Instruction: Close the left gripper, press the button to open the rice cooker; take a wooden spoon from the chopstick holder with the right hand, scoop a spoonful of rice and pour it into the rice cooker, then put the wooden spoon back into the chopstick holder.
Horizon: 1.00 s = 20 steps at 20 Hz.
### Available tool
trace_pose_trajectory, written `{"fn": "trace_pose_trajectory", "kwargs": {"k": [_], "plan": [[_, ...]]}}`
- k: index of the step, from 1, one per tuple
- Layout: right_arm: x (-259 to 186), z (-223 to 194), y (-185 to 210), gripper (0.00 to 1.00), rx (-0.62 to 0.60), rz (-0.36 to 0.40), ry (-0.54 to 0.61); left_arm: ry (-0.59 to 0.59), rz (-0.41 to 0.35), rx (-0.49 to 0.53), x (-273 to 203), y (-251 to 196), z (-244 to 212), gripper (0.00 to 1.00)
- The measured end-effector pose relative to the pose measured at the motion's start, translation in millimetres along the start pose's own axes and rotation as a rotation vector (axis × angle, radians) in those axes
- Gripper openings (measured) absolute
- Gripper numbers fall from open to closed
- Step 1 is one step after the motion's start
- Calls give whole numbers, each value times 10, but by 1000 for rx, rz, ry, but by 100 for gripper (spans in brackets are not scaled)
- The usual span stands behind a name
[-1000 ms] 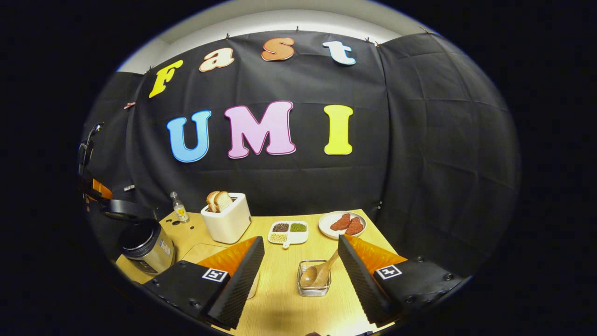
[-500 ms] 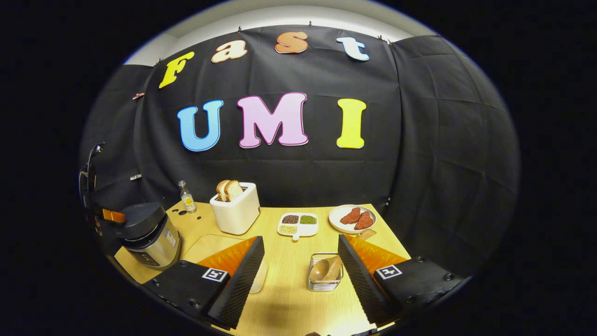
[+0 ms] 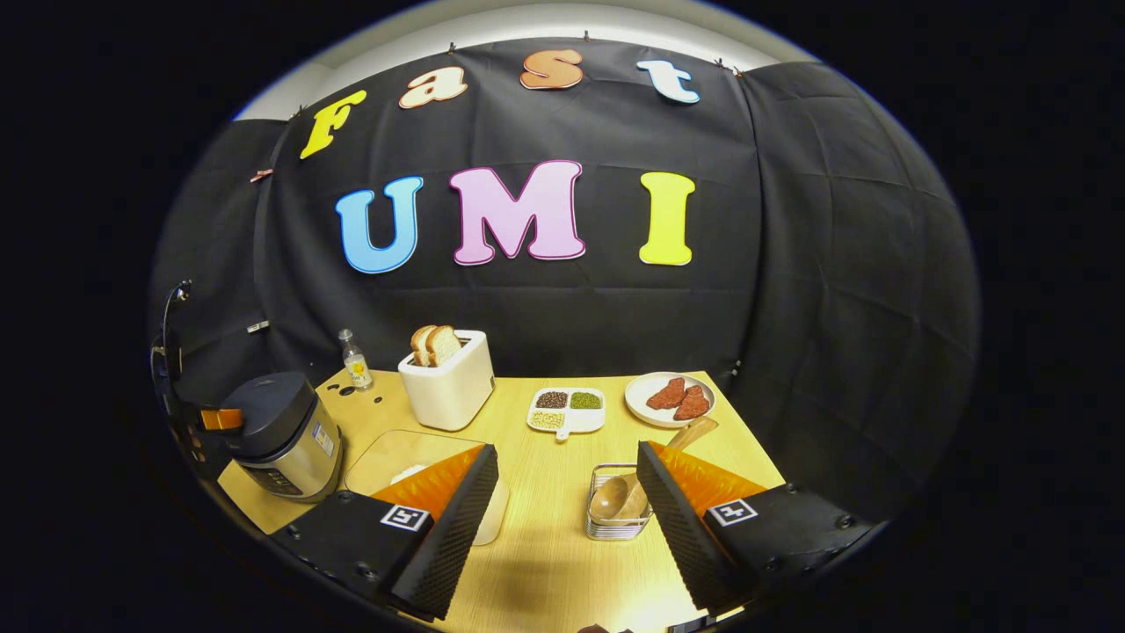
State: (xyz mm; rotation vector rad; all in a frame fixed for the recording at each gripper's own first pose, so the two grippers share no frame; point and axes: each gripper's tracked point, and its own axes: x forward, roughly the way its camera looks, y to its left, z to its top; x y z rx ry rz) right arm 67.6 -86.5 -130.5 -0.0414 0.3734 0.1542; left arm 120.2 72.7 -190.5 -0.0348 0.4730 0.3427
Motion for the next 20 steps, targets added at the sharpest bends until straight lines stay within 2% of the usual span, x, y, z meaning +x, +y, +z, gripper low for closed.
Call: {"fn": "trace_pose_trajectory", "kwargs": {"k": [5, 8, 10, 12, 14, 17, 20], "plan": [[18, -209, 61, 99, -26, 43, 41, -9, 12, 0, 74, -23, -46, 100], [34, -178, 88, 99, -25, 69, 30, -25, 10, -18, 26, -29, -30, 100], [74, -161, 159, 99, -8, 104, 25, -38, 22, -40, -94, -58, -43, 100], [141, -145, 174, 99, -14, 132, 15, -100, 3, -82, -308, -206, 25, 96], [223, -123, 144, 99, -36, 144, 9, -159, 16, -96, -516, -299, 144, 96], [198, 261, 121, 99, -30, 150, -75, -251, -11, -115, -910, -495, 478, 96], [-33, 688, 25, 99, -33, 97, -177, -357, -76, -120, -1381, -705, 900, 95]]}}
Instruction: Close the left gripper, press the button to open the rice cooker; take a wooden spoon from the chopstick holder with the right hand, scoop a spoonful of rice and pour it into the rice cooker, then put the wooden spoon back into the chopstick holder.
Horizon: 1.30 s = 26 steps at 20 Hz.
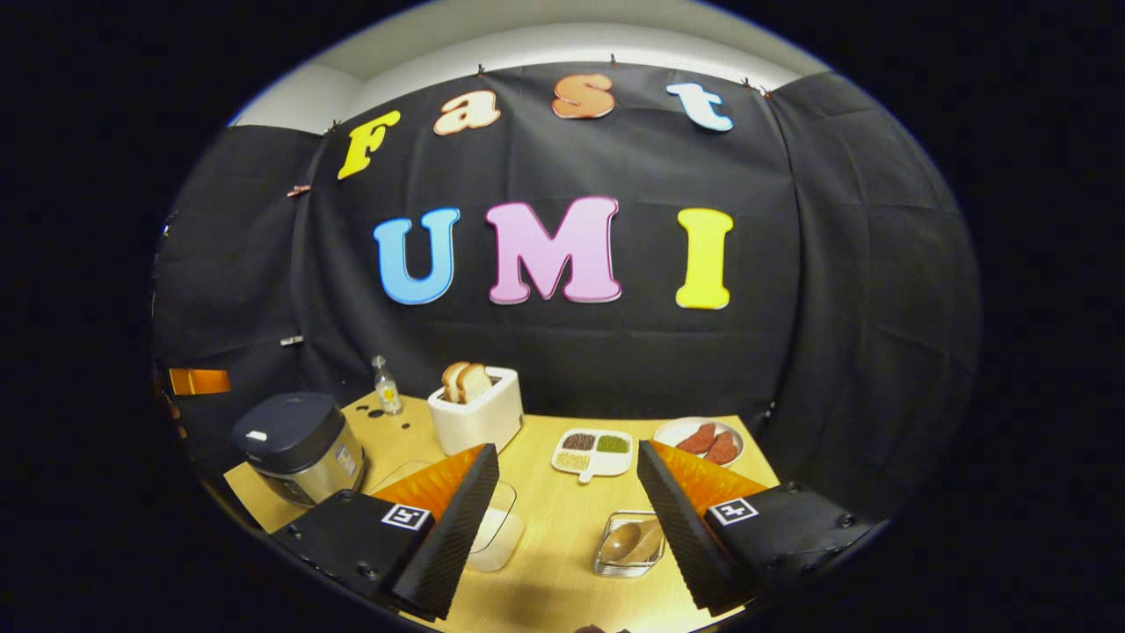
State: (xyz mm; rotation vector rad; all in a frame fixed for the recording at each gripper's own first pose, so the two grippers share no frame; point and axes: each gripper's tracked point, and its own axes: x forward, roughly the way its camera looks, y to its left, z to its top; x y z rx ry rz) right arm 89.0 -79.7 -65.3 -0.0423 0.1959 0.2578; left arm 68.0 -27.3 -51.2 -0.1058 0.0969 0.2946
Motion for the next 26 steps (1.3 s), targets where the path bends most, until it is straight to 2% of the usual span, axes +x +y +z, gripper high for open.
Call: {"fn": "trace_pose_trajectory", "kwargs": {"k": [3, 6, 9, 12, 15, 22, 26], "plan": [[-346, 228, -78, 99, 20, -86, -50, -74, -112, 26, -318, -267, 394, 95], [-854, 184, -103, 98, 53, -167, -44, -93, -219, 62, -717, -434, 515, 95], [-1311, 94, -112, 98, 33, -217, -47, -81, -290, 97, -1027, -457, 396, 95], [-1643, -20, -46, 98, 35, -246, -49, -47, -344, 39, -1270, -475, 221, 95], [-1824, -51, 96, 98, 55, -240, -51, -46, -353, 32, -1394, -388, 161, 95], [-1924, 92, 258, 98, 72, -217, -77, -55, -352, 63, -1458, -240, 163, 95], [-1888, 66, 288, 98, 102, -211, -63, -86, -314, 167, -1404, -131, 217, 95]]}}
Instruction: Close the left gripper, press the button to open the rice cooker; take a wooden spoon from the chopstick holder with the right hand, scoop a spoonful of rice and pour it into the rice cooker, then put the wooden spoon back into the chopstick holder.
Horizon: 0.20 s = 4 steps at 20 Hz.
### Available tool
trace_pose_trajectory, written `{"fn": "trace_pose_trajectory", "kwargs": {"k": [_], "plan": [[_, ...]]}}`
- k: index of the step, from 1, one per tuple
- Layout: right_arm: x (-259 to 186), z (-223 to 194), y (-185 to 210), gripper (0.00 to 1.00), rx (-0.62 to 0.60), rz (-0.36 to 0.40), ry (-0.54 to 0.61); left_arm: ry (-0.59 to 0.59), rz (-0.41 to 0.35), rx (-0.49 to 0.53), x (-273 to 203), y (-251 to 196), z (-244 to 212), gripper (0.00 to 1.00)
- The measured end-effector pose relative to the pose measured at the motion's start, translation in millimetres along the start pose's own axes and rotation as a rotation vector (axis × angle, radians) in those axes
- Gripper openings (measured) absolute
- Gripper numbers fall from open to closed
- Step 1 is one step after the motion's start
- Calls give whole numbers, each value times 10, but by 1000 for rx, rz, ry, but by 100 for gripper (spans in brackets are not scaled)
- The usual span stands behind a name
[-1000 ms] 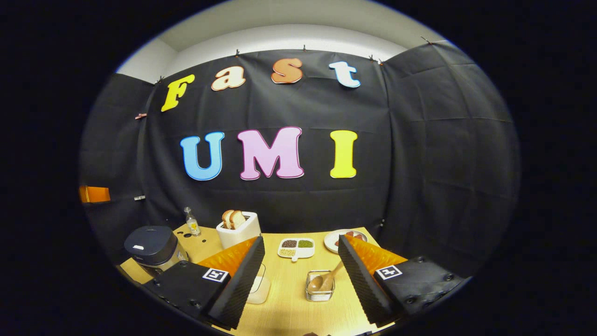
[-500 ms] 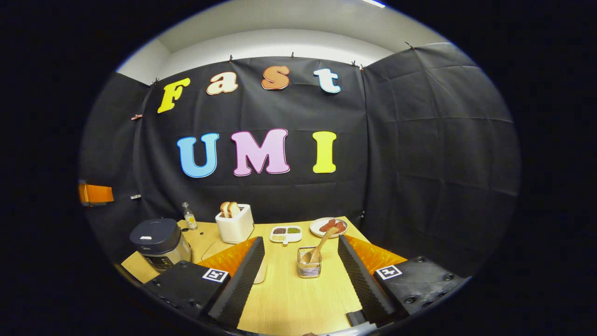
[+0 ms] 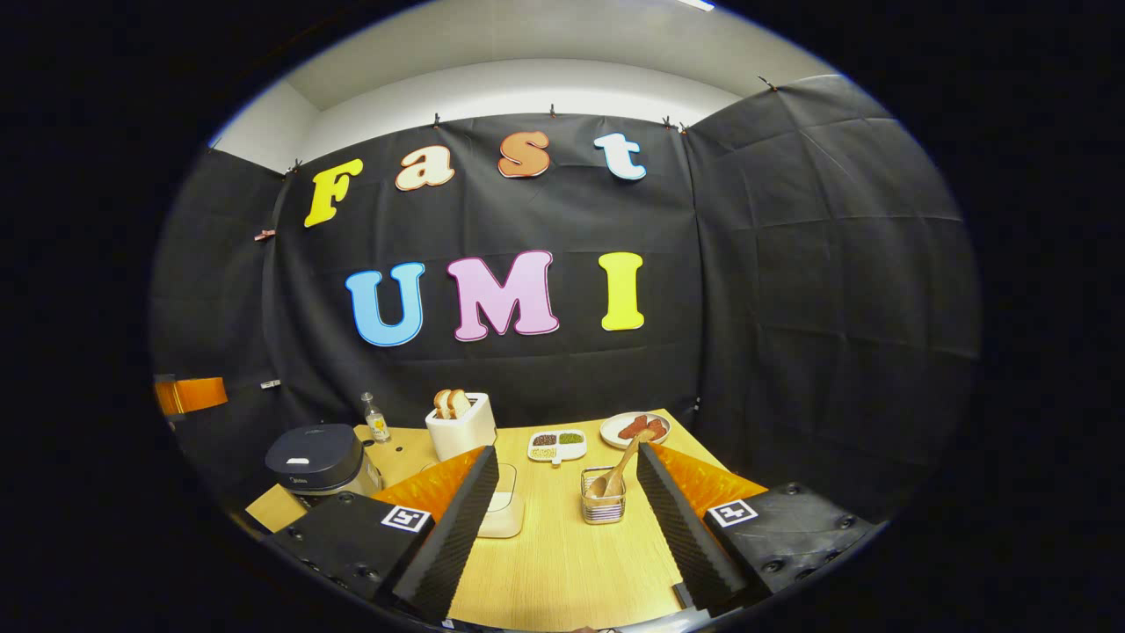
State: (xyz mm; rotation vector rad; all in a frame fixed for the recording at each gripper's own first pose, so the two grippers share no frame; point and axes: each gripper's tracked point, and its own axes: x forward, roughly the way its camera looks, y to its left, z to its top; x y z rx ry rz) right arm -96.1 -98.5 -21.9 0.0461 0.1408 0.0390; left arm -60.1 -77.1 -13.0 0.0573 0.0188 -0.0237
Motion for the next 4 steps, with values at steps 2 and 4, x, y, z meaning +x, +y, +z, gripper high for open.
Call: {"fn": "trace_pose_trajectory", "kwargs": {"k": [2, 4], "plan": [[23, 3, -26, 98, 2, -10, 0, 5, 4, 25, 13, 23, -8, 95], [36, 5, -24, 98, 13, -16, 0, 13, 4, 30, 53, 33, -32, 96]]}}
